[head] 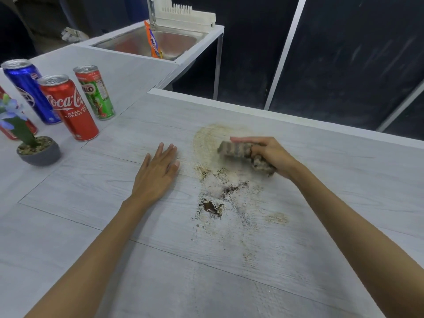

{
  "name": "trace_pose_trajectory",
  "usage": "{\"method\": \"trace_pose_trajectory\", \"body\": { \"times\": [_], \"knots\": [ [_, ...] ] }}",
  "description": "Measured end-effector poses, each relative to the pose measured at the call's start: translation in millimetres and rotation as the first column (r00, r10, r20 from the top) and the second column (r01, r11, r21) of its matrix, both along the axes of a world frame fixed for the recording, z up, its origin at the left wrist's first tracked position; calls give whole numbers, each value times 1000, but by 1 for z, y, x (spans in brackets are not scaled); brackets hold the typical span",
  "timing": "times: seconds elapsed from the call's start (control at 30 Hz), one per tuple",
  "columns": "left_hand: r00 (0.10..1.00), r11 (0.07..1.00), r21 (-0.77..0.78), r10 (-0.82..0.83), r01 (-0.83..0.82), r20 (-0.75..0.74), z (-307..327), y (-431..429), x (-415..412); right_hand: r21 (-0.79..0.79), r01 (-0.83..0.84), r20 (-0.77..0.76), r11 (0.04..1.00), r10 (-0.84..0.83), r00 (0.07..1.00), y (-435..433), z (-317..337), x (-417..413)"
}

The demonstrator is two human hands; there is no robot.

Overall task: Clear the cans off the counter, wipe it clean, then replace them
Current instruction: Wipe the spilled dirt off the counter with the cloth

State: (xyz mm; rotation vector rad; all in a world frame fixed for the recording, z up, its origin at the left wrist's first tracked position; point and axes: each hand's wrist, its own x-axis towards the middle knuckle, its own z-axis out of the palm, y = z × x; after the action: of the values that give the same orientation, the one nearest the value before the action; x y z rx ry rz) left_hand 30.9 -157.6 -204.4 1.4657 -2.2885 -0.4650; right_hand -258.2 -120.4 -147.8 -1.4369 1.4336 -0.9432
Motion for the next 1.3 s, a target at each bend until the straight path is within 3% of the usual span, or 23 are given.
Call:
{"method": "trace_pose_trajectory", "body": {
  "times": [0.17,0.23,0.43,0.63,0.73,0.8,0.9,1.03,1.2,1.3],
  "knots": [
    [1000,1000,3,-4,4,5,-1,0,0,-41,66,-311,997,-75,947,-32,-9,26],
    [1000,1000,-2,-8,8,20,-1,0,0,-50,29,-354,998,-45,934,-30,-13,44],
    [997,998,2,-69,69,-25,0,1,0,-17,-176,-266,984,165,950,22,-17,59],
    [991,992,-4,-124,124,-53,2,4,2,65,-216,-187,974,224,956,60,1,44],
    [988,989,-2,-148,148,-45,2,4,3,-15,50,24,999,-50,998,76,8,19],
    [986,987,-3,-161,161,-48,2,4,4,-26,300,119,954,-295,948,86,8,-7],
    [980,981,-1,-196,196,-32,2,4,3,-7,476,-82,880,-474,876,104,0,-29],
    [975,975,4,-221,221,-25,0,3,4,-73,451,-471,890,-429,771,108,-21,-11],
    [968,968,5,-251,252,-6,0,4,4,-137,401,-546,906,-407,732,99,-24,54],
    [962,962,1,-275,275,-1,0,5,4,-194,381,-501,904,-425,754,104,-27,100]
  ]
}}
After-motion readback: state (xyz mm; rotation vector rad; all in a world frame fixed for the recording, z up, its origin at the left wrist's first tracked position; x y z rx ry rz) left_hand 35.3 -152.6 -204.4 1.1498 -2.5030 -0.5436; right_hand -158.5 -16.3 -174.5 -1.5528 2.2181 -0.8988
